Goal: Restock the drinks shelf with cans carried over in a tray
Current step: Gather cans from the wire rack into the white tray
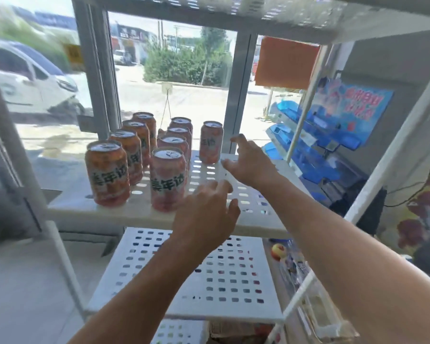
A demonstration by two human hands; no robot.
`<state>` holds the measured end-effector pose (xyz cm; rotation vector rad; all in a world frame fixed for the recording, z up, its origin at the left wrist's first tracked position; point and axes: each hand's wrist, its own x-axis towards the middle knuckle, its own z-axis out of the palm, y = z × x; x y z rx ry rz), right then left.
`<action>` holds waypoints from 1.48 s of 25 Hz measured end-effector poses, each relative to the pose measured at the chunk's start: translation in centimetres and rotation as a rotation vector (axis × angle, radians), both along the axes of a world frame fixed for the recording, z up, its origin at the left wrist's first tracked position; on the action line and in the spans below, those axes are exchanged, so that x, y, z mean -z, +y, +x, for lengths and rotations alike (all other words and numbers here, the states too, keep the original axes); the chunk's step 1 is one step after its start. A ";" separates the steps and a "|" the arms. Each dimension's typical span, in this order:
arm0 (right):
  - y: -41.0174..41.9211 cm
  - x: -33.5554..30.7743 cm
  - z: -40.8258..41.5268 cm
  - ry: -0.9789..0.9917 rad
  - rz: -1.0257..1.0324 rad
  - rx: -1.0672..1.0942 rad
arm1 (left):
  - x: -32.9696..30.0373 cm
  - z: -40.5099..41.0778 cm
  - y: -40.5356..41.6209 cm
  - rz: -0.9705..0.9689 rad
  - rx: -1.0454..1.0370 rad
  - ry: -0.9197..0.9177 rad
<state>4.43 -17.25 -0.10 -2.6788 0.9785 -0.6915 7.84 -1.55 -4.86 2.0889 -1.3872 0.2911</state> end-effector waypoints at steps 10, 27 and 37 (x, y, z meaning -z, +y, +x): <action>-6.9 0.3 8.8 -0.009 0.174 -0.050 | 1.0 2.0 -3.5 0.001 -0.004 0.031; -4.4 -2.0 -4.7 -0.486 0.313 -0.070 | -1.1 1.0 -3.9 0.045 0.031 0.085; 5.1 0.4 -19.8 -0.564 0.448 0.036 | -0.2 -6.3 -0.7 -0.085 0.142 0.125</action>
